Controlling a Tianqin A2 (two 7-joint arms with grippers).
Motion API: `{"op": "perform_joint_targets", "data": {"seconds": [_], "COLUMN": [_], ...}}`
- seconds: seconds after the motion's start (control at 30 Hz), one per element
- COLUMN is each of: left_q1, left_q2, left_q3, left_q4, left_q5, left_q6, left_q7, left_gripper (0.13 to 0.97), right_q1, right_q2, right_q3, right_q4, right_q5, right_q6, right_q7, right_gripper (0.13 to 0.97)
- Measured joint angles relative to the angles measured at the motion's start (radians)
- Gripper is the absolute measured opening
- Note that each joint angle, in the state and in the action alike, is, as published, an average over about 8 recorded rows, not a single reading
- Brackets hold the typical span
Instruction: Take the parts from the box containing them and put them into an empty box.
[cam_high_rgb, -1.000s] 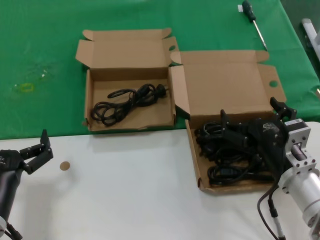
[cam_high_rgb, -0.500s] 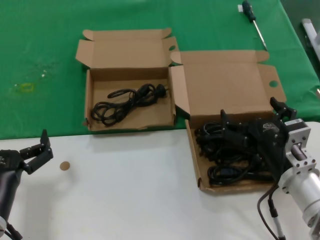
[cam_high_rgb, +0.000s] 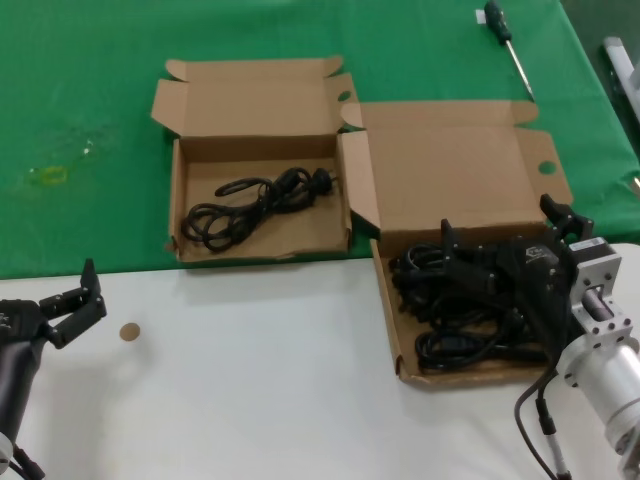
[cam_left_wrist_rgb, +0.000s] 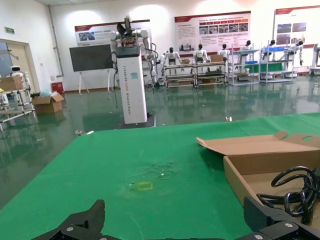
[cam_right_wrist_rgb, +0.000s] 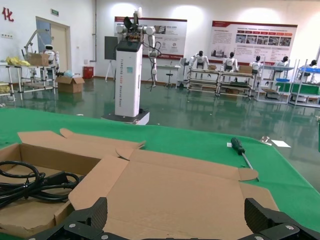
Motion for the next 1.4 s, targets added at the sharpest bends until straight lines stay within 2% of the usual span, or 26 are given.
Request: {"op": "perform_joint_targets", "data": {"seconds": [1.4], "left_q1": [0.000], "left_q2": [0.000], "left_q3": [0.000], "left_q4": [0.000], "left_q5": [0.000], "left_q6": [0.000], "left_q7": [0.000], "left_gripper": [0.966], "right_q1": [0.000], "right_q2": [0.000], "right_q3": [0.000], "right_q4": [0.000], "right_q5": [0.000], "right_q6": [0.000], "right_q7": [0.000], "right_gripper": [0.966]}}
